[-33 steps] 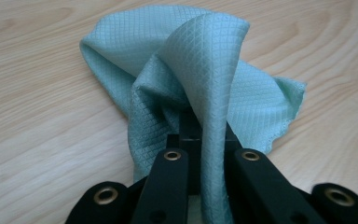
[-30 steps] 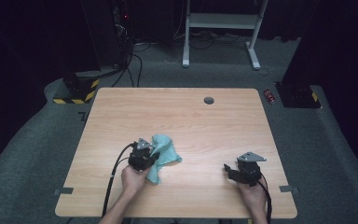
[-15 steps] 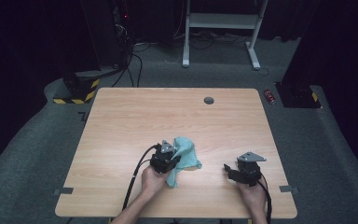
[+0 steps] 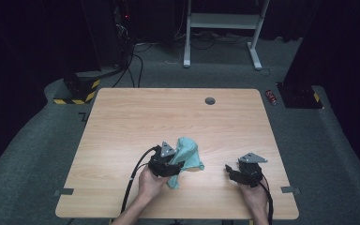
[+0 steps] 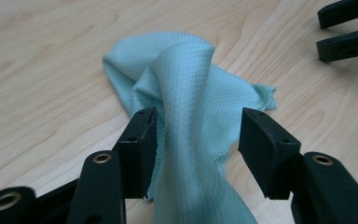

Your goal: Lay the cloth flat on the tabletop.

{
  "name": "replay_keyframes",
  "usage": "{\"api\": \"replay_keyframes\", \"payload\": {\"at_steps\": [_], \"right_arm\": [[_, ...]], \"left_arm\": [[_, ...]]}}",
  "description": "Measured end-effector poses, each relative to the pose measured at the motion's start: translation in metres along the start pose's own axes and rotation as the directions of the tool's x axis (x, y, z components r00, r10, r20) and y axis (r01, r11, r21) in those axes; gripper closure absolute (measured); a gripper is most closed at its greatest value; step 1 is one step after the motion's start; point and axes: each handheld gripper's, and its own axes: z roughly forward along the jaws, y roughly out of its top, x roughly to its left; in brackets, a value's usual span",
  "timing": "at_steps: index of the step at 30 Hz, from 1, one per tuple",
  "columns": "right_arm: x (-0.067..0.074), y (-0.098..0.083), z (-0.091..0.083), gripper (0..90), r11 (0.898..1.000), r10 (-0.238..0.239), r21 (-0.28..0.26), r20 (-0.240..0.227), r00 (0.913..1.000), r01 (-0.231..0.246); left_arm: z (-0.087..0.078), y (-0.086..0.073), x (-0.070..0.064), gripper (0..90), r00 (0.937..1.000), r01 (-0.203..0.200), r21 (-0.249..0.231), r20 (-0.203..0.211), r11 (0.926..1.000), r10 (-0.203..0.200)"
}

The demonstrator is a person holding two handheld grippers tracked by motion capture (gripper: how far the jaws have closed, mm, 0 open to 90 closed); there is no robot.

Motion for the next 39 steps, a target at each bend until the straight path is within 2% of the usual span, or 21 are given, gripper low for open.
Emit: {"api": "replay_keyframes", "payload": {"at_steps": [1, 2, 3, 5, 7, 8, 9, 10, 11, 14, 15, 16, 19, 22, 26, 27, 32, 33, 36, 39], "right_arm": [[0.002, -0.001, -0.001, 43.4, 1.0, -0.012, -0.011, 0.02, 0.9997, 0.012], [0.003, -0.001, -0.002, 47.6, 1.0, -0.017, -0.015, 0.024, 0.9996, 0.018], [0.003, -0.002, -0.003, 54.3, 0.999, -0.022, -0.025, 0.016, 0.9996, 0.022], [0.002, -0.002, -0.006, 62.1, 0.999, 0.0, -0.038, -0.034, 0.9994, -0.001], [0.001, -0.001, -0.008, 65.6, 0.997, 0.039, -0.057, -0.096, 0.9947, -0.044], [0.003, -0.001, -0.008, 65.7, 0.997, 0.048, -0.056, -0.114, 0.9923, -0.055], [0.003, -0.001, -0.008, 65.7, 0.997, 0.048, -0.056, -0.114, 0.9923, -0.055], [0.009, 0.001, -0.007, 66.0, 0.997, 0.039, -0.054, -0.136, 0.99, -0.046], [0.024, 0.006, -0.005, 66.6, 0.998, -0.001, -0.059, -0.175, 0.9846, -0.01], [0.048, 0.016, 0.003, 66.5, 0.996, -0.085, -0.053, -0.217, 0.9724, 0.075], [0.048, 0.016, 0.003, 66.5, 0.996, -0.085, -0.053, -0.217, 0.9724, 0.075], [0.06, 0.023, 0.008, 66.0, 0.993, -0.119, -0.056, -0.241, 0.9631, 0.108], [0.074, 0.035, 0.014, 63.4, 0.99, -0.143, -0.055, -0.271, 0.9517, 0.133], [0.084, 0.044, 0.017, 60.2, 0.986, -0.168, -0.05, -0.284, 0.9438, 0.161], [0.094, 0.051, 0.02, 61.8, 0.981, -0.192, -0.041, -0.285, 0.9391, 0.188], [0.099, 0.054, 0.025, 68.3, 0.978, -0.207, -0.029, -0.283, 0.9365, 0.208], [0.102, 0.053, 0.037, 89.6, 0.97, -0.226, 0.026, -0.285, 0.9316, 0.243], [0.102, 0.053, 0.036, 89.8, 0.969, -0.229, 0.023, -0.287, 0.9302, 0.246], [0.098, 0.056, 0.034, 90.0, 0.97, -0.225, 0.024, -0.275, 0.9347, 0.241], [0.091, 0.06, 0.031, 90.0, 0.976, -0.205, 0.019, -0.257, 0.9446, 0.217]], "left_arm": [[-0.003, -0.001, 0.0, 47.4, 1.0, -0.008, -0.005, 0.0, 1.0, 0.008], [-0.003, -0.001, 0.0, 48.2, 1.0, -0.008, -0.005, 0.0, 1.0, 0.008], [-0.006, -0.008, -0.002, 49.8, 0.9997, -0.025, 0.006, 0.003, 0.9997, 0.025], [-0.006, -0.015, -0.003, 52.2, 0.999, -0.043, 0.022, -0.012, 0.9989, 0.043], [-0.006, -0.023, -0.002, 54.3, 0.9992, -0.037, 0.028, -0.016, 0.999, 0.037], [-0.005, -0.029, 0.0, 55.3, 0.9996, -0.025, 0.027, -0.015, 0.9993, 0.025], [-0.005, -0.029, 0.0, 56.9, 0.9996, -0.025, 0.027, -0.015, 0.9993, 0.025], [-0.004, -0.033, 0.002, 56.9, 0.9998, -0.01, 0.024, -0.014, 0.9996, 0.01], [-0.004, -0.04, 0.005, 60.7, 0.9999, 0.005, 0.024, -0.009, 0.9997, -0.005], [-0.005, -0.046, 0.009, 66.4, 0.9993, 0.037, 0.011, 0.005, 0.9993, -0.037], [-0.005, -0.046, 0.009, 68.2, 0.9993, 0.037, 0.011, 0.005, 0.9993, -0.037], [-0.006, -0.048, 0.011, 70.7, 0.9986, 0.052, 0.0, 0.013, 0.9986, -0.052], [-0.006, -0.05, 0.013, 78.3, 0.9985, 0.052, -0.007, 0.019, 0.9986, -0.051], [-0.006, -0.051, 0.014, 84.4, 0.9984, 0.048, -0.022, 0.03, 0.9986, -0.047], [-0.009, -0.051, 0.015, 87.1, 0.9986, 0.042, -0.038, 0.034, 0.9984, -0.041], [-0.012, -0.051, 0.017, 87.2, 0.9984, 0.046, -0.046, 0.036, 0.9979, -0.044], [-0.021, -0.05, 0.024, 87.2, 0.9969, 0.072, -0.074, 0.037, 0.9947, -0.069], [-0.023, -0.05, 0.026, 87.1, 0.9969, 0.074, -0.077, 0.033, 0.9943, -0.071], [-0.024, -0.048, 0.03, 86.8, 0.9948, 0.099, -0.092, 0.033, 0.9908, -0.097], [-0.024, -0.045, 0.034, 86.6, 0.995, 0.098, -0.099, 0.025, 0.9902, -0.096]]}}
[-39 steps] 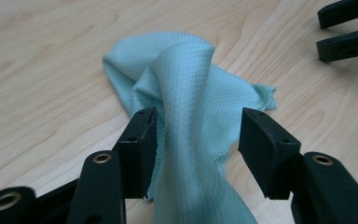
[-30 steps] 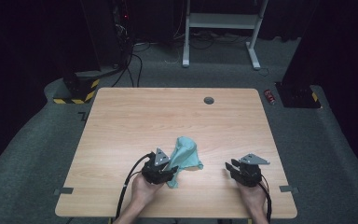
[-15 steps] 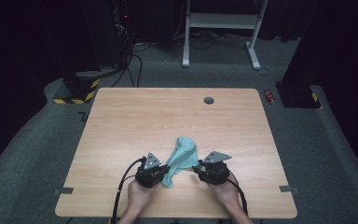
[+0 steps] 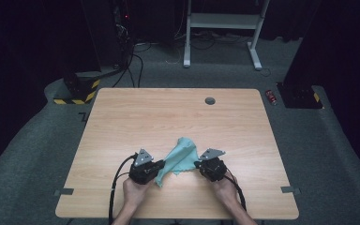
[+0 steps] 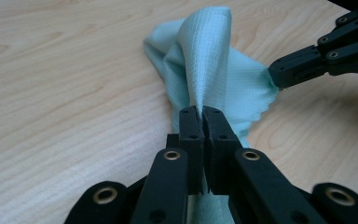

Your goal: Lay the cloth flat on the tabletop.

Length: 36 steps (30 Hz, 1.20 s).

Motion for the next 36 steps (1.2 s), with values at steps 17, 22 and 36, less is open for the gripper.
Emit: {"api": "replay_keyframes", "payload": {"at_steps": [17, 22, 36], "right_arm": [[-0.009, 0.004, -0.015, 77.3, 0.998, 0.04, -0.052, 0.034, 0.9986, -0.038], [0.027, 0.011, 0.001, 69.6, 0.998, -0.062, -0.031, -0.084, 0.9946, 0.059], [0.065, 0.019, 0.031, 78.2, 0.985, -0.169, 0.009, -0.142, 0.9753, 0.172]], "left_arm": [[0.008, 0.001, 0.008, 75.5, 0.9993, 0.025, 0.039, 0.027, 0.9989, -0.026], [0.006, 0.002, 0.005, 72.9, 0.9991, 0.025, 0.026, 0.034, 0.9994, -0.026], [0.008, 0.0, 0.005, 60.6, 0.9999, 0.011, 0.037, 0.001, 0.9992, -0.011]]}}
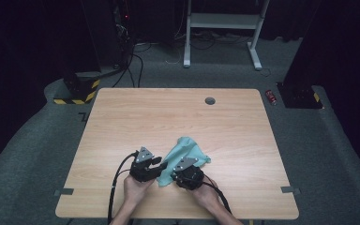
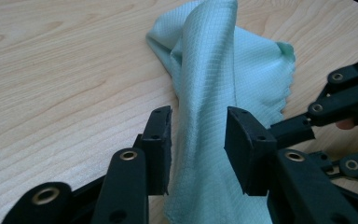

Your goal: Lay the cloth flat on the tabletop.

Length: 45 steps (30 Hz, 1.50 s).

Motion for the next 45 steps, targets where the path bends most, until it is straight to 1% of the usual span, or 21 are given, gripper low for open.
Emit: {"api": "replay_keyframes", "payload": {"at_steps": [2, 3, 5, 9, 10, 11, 12, 14, 19, 20, 24, 26, 28, 30, 31, 33, 37, 39, 41, 42, 45], "right_arm": [[0.0, -0.001, -0.001, 87.4, 1.0, -0.013, 0.0, 0.01, 0.9999, 0.013], [0.0, -0.001, -0.001, 89.8, 1.0, -0.013, -0.002, 0.014, 0.9998, 0.013], [-0.002, -0.002, -0.001, 90.0, 1.0, -0.003, -0.003, 0.007, 1.0, 0.003], [-0.003, -0.005, -0.005, 90.0, 1.0, 0.002, -0.014, 0.016, 0.9999, -0.002], [-0.005, -0.006, -0.01, 90.0, 0.999, 0.016, -0.031, 0.016, 0.9997, -0.016], [-0.005, -0.006, -0.01, 90.0, 0.999, 0.016, -0.031, 0.016, 0.9997, -0.016], [-0.01, -0.009, -0.016, 90.0, 0.999, 0.032, -0.043, 0.017, 0.9993, -0.032], [-0.014, -0.011, -0.022, 90.0, 0.998, 0.043, -0.05, 0.02, 0.9989, -0.042], [-0.022, -0.016, -0.035, 90.0, 0.996, 0.061, -0.062, 0.039, 0.9974, -0.059], [-0.025, -0.019, -0.041, 90.0, 0.994, 0.079, -0.073, 0.051, 0.9956, -0.075], [-0.031, -0.025, -0.046, 90.0, 0.993, 0.103, -0.072, 0.061, 0.9928, -0.099], [-0.028, -0.025, -0.045, 88.5, 0.993, 0.101, -0.071, 0.053, 0.9935, -0.097], [-0.022, -0.023, -0.04, 83.6, 0.995, 0.08, -0.068, 0.042, 0.9959, -0.077], [-0.019, -0.022, -0.037, 82.1, 0.996, 0.067, -0.062, 0.031, 0.9973, -0.065], [-0.011, -0.017, -0.029, 78.8, 0.997, 0.049, -0.053, 0.008, 0.9987, -0.049], [-0.004, -0.012, -0.021, 75.5, 0.998, 0.032, -0.051, -0.011, 0.9994, -0.032], [0.006, -0.001, -0.008, 69.5, 0.999, 0.013, -0.04, -0.041, 0.9991, -0.015], [0.009, 0.001, -0.003, 69.1, 0.999, 0.005, -0.031, -0.048, 0.9988, -0.007], [0.01, 0.002, 0.001, 72.0, 1.0, 0.0, -0.016, -0.053, 0.9986, -0.001], [0.01, 0.001, 0.002, 75.4, 1.0, -0.007, -0.015, -0.048, 0.9988, 0.006], [0.009, 0.0, 0.001, 87.8, 1.0, -0.016, -0.014, -0.043, 0.999, 0.016]], "left_arm": [[0.001, 0.0, -0.001, 59.2, 1.0, -0.002, 0.0, 0.001, 1.0, 0.002], [0.001, 0.0, -0.001, 58.1, 1.0, 0.002, -0.005, 0.002, 1.0, -0.002], [0.001, 0.001, -0.001, 57.0, 1.0, 0.002, -0.008, 0.003, 1.0, -0.002], [-0.002, 0.002, 0.0, 55.3, 0.9999, 0.007, -0.02, -0.008, 0.9998, -0.007], [-0.004, 0.002, 0.001, 54.9, 0.9998, 0.016, -0.03, -0.007, 0.9994, -0.017], [-0.004, 0.002, 0.001, 54.7, 0.9998, 0.016, -0.03, -0.007, 0.9994, -0.017], [-0.007, 0.003, 0.002, 54.4, 0.9997, 0.023, -0.041, -0.007, 0.9989, -0.024], [-0.009, 0.003, 0.003, 54.3, 0.9996, 0.027, -0.053, -0.007, 0.9982, -0.028], [-0.012, 0.005, 0.003, 53.9, 0.9996, 0.028, -0.061, -0.003, 0.9978, -0.028], [-0.013, 0.006, 0.004, 53.9, 0.9995, 0.033, -0.064, 0.004, 0.9974, -0.033], [-0.015, 0.009, 0.005, 54.5, 0.9996, 0.03, -0.06, 0.002, 0.9977, -0.03], [-0.015, 0.009, 0.006, 56.6, 0.9994, 0.034, -0.058, 0.001, 0.9978, -0.034], [-0.014, 0.009, 0.008, 57.2, 0.9994, 0.033, -0.055, -0.009, 0.998, -0.034], [-0.013, 0.009, 0.008, 57.2, 0.9992, 0.039, -0.056, -0.01, 0.9977, -0.04], [-0.013, 0.009, 0.008, 57.1, 0.9992, 0.036, -0.055, -0.013, 0.9979, -0.037], [-0.014, 0.009, 0.009, 56.3, 0.9992, 0.034, -0.052, -0.021, 0.9981, -0.035], [-0.017, 0.008, 0.014, 55.0, 0.998, 0.044, -0.05, -0.043, 0.9978, -0.046], [-0.018, 0.007, 0.016, 54.5, 0.9974, 0.053, -0.051, -0.046, 0.9972, -0.056], [-0.018, 0.006, 0.017, 54.3, 0.9974, 0.053, -0.051, -0.047, 0.9973, -0.055], [-0.018, 0.005, 0.017, 54.2, 0.997, 0.061, -0.052, -0.044, 0.9968, -0.063], [-0.018, 0.003, 0.017, 54.3, 0.9975, 0.052, -0.043, -0.046, 0.9977, -0.054]]}}
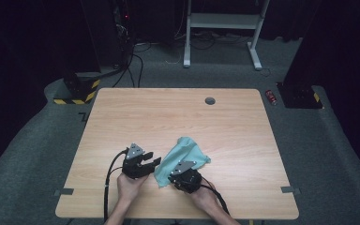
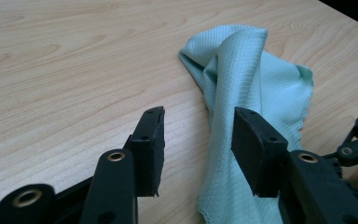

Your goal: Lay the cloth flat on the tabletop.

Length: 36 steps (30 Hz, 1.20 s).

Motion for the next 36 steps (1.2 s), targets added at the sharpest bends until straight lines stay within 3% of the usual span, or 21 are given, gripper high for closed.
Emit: {"api": "replay_keyframes", "payload": {"at_steps": [5, 7, 11, 12, 16, 24, 27, 31, 36], "right_arm": [[-0.001, -0.002, -0.003, 90.0, 1.0, -0.009, 0.007, 0.005, 0.9999, 0.009], [-0.003, -0.002, -0.008, 90.0, 1.0, 0.007, -0.014, -0.006, 1.0, -0.007], [-0.008, -0.003, -0.024, 90.0, 0.997, 0.034, -0.069, -0.016, 0.9993, -0.035], [-0.012, -0.006, -0.036, 90.0, 0.994, 0.044, -0.098, -0.007, 0.999, -0.045], [-0.022, -0.013, -0.057, 90.0, 0.989, 0.076, -0.128, 0.011, 0.9971, -0.074], [-0.035, -0.032, -0.071, 89.9, 0.986, 0.11, -0.13, 0.05, 0.9927, -0.102], [-0.044, -0.045, -0.075, 89.8, 0.981, 0.155, -0.13, 0.075, 0.9851, -0.144], [-0.048, -0.054, -0.078, 89.6, 0.979, 0.172, -0.125, 0.096, 0.9804, -0.16], [-0.052, -0.062, -0.076, 89.6, 0.979, 0.183, -0.109, 0.114, 0.9764, -0.171]], "left_arm": [[0.001, 0.0, 0.001, 54.4, 1.0, 0.002, 0.0, 0.002, 1.0, -0.002], [0.001, 0.0, 0.001, 54.4, 1.0, 0.006, 0.001, 0.002, 1.0, -0.006], [0.002, -0.001, 0.002, 54.3, 1.0, 0.006, 0.009, 0.003, 0.9999, -0.006], [0.003, -0.001, 0.002, 54.2, 1.0, 0.004, 0.015, 0.008, 0.9999, -0.004], [0.009, 0.0, -0.001, 54.1, 0.9999, -0.002, 0.034, 0.017, 0.9994, 0.001], [0.025, 0.002, -0.012, 54.2, 0.9987, -0.025, 0.065, 0.046, 0.9976, 0.023], [0.036, 0.003, -0.017, 54.3, 0.9981, -0.044, 0.091, 0.047, 0.9949, 0.04], [0.047, 0.005, -0.02, 55.4, 0.9982, -0.049, 0.105, 0.041, 0.9933, 0.045], [0.057, 0.003, -0.021, 64.8, 0.9985, -0.05, 0.128, 0.03, 0.9905, 0.046]]}}
